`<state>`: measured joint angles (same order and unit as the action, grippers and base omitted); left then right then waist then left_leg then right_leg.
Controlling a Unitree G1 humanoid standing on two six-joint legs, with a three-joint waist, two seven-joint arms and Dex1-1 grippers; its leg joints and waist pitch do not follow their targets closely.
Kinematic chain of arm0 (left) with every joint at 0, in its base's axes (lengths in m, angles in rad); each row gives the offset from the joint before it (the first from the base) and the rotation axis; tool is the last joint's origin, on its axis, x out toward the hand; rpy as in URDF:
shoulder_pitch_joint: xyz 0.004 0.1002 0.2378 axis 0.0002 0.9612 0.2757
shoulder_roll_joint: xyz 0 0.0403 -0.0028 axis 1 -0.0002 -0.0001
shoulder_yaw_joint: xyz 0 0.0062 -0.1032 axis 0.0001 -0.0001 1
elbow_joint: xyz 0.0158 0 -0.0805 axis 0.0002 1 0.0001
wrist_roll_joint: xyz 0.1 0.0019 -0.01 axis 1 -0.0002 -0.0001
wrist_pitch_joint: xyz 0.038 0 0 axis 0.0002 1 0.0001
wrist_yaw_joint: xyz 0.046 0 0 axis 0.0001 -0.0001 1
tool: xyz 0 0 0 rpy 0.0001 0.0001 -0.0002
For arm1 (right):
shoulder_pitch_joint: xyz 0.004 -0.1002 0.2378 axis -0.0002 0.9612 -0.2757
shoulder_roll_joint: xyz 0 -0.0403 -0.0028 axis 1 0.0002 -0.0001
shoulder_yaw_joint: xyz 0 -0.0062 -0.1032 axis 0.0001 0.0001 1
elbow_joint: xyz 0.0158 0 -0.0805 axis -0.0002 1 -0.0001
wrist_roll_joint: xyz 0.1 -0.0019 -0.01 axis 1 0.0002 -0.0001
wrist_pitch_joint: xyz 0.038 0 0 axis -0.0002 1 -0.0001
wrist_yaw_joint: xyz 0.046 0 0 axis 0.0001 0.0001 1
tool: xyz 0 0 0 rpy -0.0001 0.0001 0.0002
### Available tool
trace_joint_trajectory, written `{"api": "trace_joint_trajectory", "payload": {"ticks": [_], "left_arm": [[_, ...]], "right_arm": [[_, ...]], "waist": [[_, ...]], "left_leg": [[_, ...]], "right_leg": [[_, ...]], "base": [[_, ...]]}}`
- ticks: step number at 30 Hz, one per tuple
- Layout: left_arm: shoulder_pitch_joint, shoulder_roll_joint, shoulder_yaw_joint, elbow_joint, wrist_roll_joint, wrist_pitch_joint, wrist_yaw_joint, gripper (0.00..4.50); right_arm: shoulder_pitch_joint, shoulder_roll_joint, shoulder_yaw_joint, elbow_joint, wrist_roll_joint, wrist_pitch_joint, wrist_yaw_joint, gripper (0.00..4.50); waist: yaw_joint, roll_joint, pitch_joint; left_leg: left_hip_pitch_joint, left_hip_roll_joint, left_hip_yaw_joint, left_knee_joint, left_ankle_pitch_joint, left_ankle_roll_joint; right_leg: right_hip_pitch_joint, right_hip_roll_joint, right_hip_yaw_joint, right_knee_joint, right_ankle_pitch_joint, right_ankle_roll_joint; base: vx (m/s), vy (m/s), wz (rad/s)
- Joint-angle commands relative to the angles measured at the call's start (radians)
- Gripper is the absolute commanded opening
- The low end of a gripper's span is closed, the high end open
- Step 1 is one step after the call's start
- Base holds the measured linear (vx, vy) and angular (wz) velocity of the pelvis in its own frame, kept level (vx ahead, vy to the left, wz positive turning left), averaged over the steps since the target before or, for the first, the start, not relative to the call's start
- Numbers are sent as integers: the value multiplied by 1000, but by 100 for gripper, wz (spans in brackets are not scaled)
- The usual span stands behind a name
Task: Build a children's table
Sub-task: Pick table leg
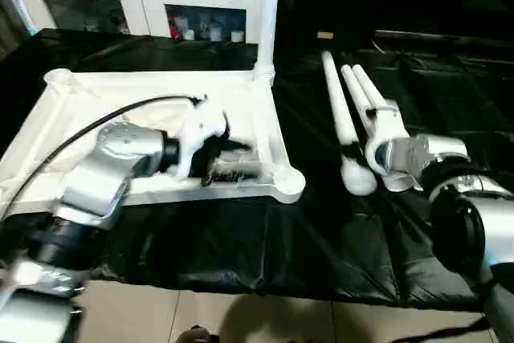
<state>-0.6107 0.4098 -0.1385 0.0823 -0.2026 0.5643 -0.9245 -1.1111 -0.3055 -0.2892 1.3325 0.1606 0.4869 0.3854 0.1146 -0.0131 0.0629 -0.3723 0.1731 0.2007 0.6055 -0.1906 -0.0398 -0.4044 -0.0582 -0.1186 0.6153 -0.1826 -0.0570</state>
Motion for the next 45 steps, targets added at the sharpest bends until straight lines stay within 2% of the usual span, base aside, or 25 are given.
{"api": "trace_joint_trajectory", "payload": {"ticks": [1, 3, 4, 5, 7, 8, 9, 10, 11, 12, 13, 14, 16, 17, 18, 21, 25, 26, 28, 30, 34, 37, 38, 41, 45], "left_arm": [[-15, -31, 28, 4, -6, 37, 71, 376], [-14, -94, 57, 5, -32, 59, 138, 384], [-16, -116, 69, 8, -42, 66, 162, 395], [-33, -190, 117, 34, -73, 81, 250, 409], [-42, -228, 143, 44, -91, 95, 288, 426], [-48, -247, 158, 51, -105, 105, 304, 430], [-54, -263, 171, 57, -118, 113, 316, 430], [-54, -263, 171, 57, -118, 113, 316, 440], [-63, -289, 193, 65, -141, 129, 331, 450], [-75, -313, 215, 76, -165, 144, 342, 450], [-88, -337, 238, 84, -197, 166, 350, 450], [-103, -370, 271, 86, -252, 201, 356, 450], [-103, -371, 272, 85, -254, 202, 356, 450], [-113, -406, 299, 69, -336, 250, 341, 450], [-113, -406, 299, 69, -336, 250, 341, 450], [-114, -425, 300, 55, -382, 280, 321, 450], [-119, -442, 317, 31, -433, 314, 313, 450], [-120, -443, 318, 29, -438, 318, 313, 450], [-118, -444, 322, 15, -464, 326, 312, 450], [-116, -442, 320, 9, -471, 326, 310, 450], [-111, -439, 328, 0, -494, 332, 317, 450], [-108, -431, 342, -7, -522, 346, 304, 416], [-103, -423, 341, -13, -532, 356, 299, 416], [-89, -414, 326, -27, -541, 363, 289, 388], [-84, -415, 312, -33, -535, 345, 289, 359]], "right_arm": [[-14, 3, -23, -48, 26, -65, 32, 188], [15, 26, -75, -111, 91, -126, 92, 188], [32, 36, -86, -143, 112, -151, 127, 188], [117, 75, -103, -284, 176, -195, 227, 187], [176, 97, -106, -385, 216, -186, 283, 187], [228, 113, -104, -479, 253, -148, 314, 187], [274, 127, -101, -564, 287, -112, 337, 187], [274, 127, -101, -564, 287, -112, 337, 187], [350, 148, -95, -704, 349, -45, 377, 187], [424, 162, -78, -834, 402, 8, 411, 187], [503, 166, -46, -961, 453, 57, 447, 186], [594, 166, -8, -1107, 517, 110, 484, 186], [596, 166, -7, -1111, 520, 112, 485, 186], [675, 161, 27, -1241, 601, 171, 524, 186], [675, 161, 27, -1241, 601, 171, 524, 186], [731, 158, 60, -1327, 627, 213, 545, 186], [778, 151, 85, -1407, 626, 256, 508, 186], [781, 149, 88, -1413, 627, 259, 505, 186], [788, 134, 105, -1427, 632, 268, 500, 186], [788, 130, 109, -1428, 634, 270, 499, 186], [783, 126, 108, -1433, 641, 284, 501, 186], [783, 119, 109, -1434, 658, 301, 505, 186], [788, 109, 115, -1434, 663, 304, 510, 186], [797, 99, 125, -1431, 661, 303, 514, 186], [794, 96, 124, -1431, 657, 303, 511, 186]], "waist": [[1, 0, -80], [5, 11, -82], [4, 8, -82], [6, 8, -84], [9, 4, -86], [13, 3, -87], [18, 13, -85], [19, 9, -88], [21, 8, -86], [27, 14, -88], [30, 16, -86], [39, 9, -85], [44, 9, -86], [40, 15, -82], [40, 15, -82], [36, 16, -72], [28, 14, -72], [31, 14, -73], [30, 8, -75], [30, 12, -75], [30, 8, -79], [31, 9, -81], [31, 4, -81], [31, 10, -79], [30, 9, -76]], "left_leg": [[7, 71, -31, -54, -89, 27], [8, 71, -34, -53, -81, 43], [5, 70, -31, -52, -79, 50], [4, 71, -33, -50, -70, 62], [3, 74, -35, -50, -53, 92], [6, 75, -35, -49, -39, 110], [8, 76, -36, -49, -38, 125], [10, 79, -38, -48, -40, 120], [8, 75, -37, -50, -29, 123], [10, 79, -40, -49, -33, 116], [11, 76, -37, -49, -39, 119], [10, 80, -40, -51, -48, 123], [10, 80, -41, -51, -54, 120], [14, 75, -39, -53, -103, 89], [14, 75, -39, -53, -103, 89], [15, 69, -42, -62, -145, 57], [14, 62, -45, -64, -151, 42], [18, 62, -43, -63, -146, 41], [14, 65, -45, -64, -134, 43], [13, 66, -46, -65, -129, 45], [10, 68, -44, -64, -90, 60], [7, 67, -44, -62, -62, 69], [9, 69, -43, -62, -61, 71], [9, 69, -42, -62, -60, 71], [10, 68, -41, -64, -82, 62]], "right_leg": [[63, -110, 75, -59, -141, -181], [65, -111, 73, -59, -121, -189], [67, -109, 73, -59, -105, -189], [68, -109, 73, -55, -79, -193], [71, -109, 71, -53, -43, -192], [70, -108, 69, -55, -32, -192], [67, -106, 69, -64, -41, -183], [67, -109, 68, -57, -46, -186], [69, -103, 67, -64, -59, -176], [66, -110, 69, -61, -74, -177], [65, -106, 68, -70, -90, -164], [69, -110, 68, -71, -97, -151], [68, -113, 67, -73, -112, -146], [64, -115, 65, -92, -225, -127], [64, -115, 65, -92, -225, -127], [60, -113, 64, -113, -367, -77], [62, -113, 61, -126, -439, -15], [59, -111, 63, -126, -433, -10], [62, -110, 62, -123, -408, -10], [61, -111, 63, -120, -389, -16], [63, -111, 64, -109, -310, -40], [66, -112, 66, -102, -258, -58], [65, -111, 66, -101, -250, -63], [65, -112, 67, -101, -249, -68], [65, -112, 66, -108, -293, -54]], "base": [[0, 0, 0], [0, 0, 0], [0, 0, 0], [0, 0, 0], [0, 0, 0], [0, 0, 0], [0, 0, 0], [0, 0, 0], [0, 0, 0], [0, 0, 0], [0, 0, 0], [0, 0, 0], [0, 0, 0], [0, 0, 0], [0, 0, 0], [0, 0, 0], [0, 0, 0], [0, 0, 0], [0, 0, 0], [0, 0, 0], [0, 0, 0], [0, 0, 0], [0, 0, 0], [0, 0, 0], [0, 0, 0]]}}
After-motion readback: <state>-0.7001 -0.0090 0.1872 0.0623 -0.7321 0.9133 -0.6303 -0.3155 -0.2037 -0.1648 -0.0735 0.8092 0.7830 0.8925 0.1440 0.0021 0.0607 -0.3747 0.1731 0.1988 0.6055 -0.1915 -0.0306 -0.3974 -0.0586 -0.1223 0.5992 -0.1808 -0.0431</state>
